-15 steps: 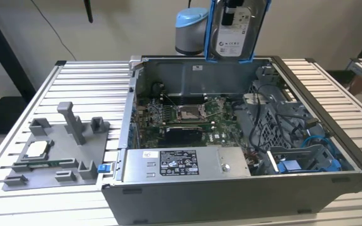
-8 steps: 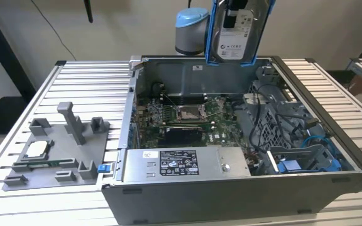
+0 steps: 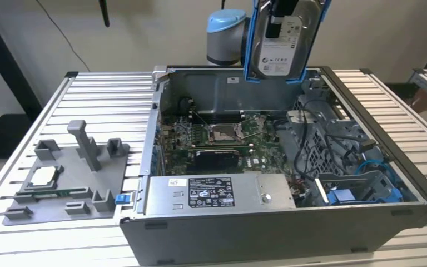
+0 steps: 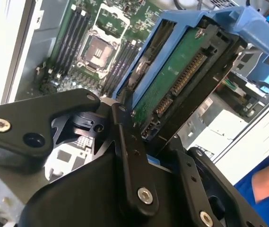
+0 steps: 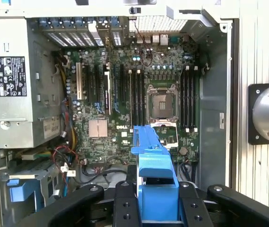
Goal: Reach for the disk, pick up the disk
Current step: 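Pick up the disk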
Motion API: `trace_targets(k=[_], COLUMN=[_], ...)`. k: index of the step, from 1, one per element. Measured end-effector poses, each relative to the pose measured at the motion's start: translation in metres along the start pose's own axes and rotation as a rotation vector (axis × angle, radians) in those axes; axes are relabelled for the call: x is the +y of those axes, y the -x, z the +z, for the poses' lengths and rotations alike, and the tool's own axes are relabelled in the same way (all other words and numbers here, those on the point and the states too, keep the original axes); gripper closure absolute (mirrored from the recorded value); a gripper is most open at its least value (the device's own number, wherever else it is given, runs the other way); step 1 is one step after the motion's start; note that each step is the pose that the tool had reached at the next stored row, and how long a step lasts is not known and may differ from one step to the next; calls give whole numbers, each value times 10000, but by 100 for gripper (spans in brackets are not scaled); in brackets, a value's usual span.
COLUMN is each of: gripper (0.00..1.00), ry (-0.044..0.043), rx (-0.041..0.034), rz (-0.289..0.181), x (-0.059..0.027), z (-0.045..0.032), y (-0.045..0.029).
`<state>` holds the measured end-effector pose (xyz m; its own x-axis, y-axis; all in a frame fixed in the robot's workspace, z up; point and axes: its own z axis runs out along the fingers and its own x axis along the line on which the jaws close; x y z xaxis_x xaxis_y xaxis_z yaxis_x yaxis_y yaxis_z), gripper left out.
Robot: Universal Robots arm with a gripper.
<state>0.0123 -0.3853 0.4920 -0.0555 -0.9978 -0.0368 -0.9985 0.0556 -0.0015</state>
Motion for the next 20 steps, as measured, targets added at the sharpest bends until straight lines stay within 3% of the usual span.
trace_targets(k=[8,20], gripper=[100,100], ry=[-2,-1], rx=[0,1], rz=[42,42], x=[-3,-4], z=[15,17], y=[-95,-133])
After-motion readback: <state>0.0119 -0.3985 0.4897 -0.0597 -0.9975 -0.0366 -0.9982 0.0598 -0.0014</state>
